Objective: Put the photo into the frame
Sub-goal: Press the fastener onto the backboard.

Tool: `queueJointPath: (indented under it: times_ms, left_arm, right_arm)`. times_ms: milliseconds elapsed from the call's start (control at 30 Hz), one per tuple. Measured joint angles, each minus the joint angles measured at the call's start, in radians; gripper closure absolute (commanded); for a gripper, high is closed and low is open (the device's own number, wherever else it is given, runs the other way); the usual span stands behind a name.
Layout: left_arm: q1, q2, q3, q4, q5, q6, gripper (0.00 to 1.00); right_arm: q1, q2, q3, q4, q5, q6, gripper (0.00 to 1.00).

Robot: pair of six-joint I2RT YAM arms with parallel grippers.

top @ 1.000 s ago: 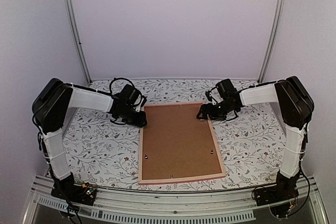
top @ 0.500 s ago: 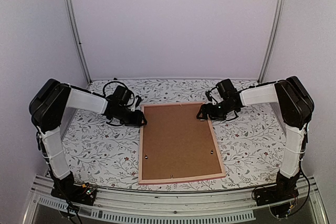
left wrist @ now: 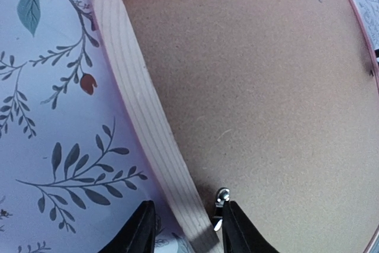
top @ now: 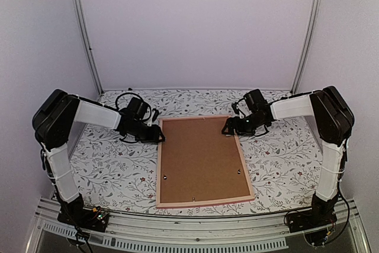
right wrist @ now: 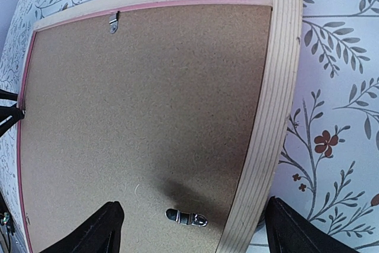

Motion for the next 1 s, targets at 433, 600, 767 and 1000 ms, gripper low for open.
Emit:
queueJointPath:
  times_ms: [433,600,767,1000]
  left_arm:
    - [-0.032,-0.025,-0.023,-0.004,-0.078,-0.002,0.67]
    - [-0.047,-0.033,-0.023,-0.007,-0.118,0.005,0.72]
    - [-0.048,-0.034,-0.022,-0.005,-0.119,0.007,0.74]
    - [-0.042,-0.034,-0.016,-0.005,-0.11,-0.001,0.63]
  right_arm:
    - [0.0,0.0,0.0,0.0,-0.006,0.0,0.14]
    - [-0.001,0.001,0.0,0.002,-0.012,0.0,0.14]
    - [-0.001,0.003,0.0,0.008,-0.021,0.0,0.14]
    - [-0.001,0.003,0.0,0.008,-0.022,0.0,0.14]
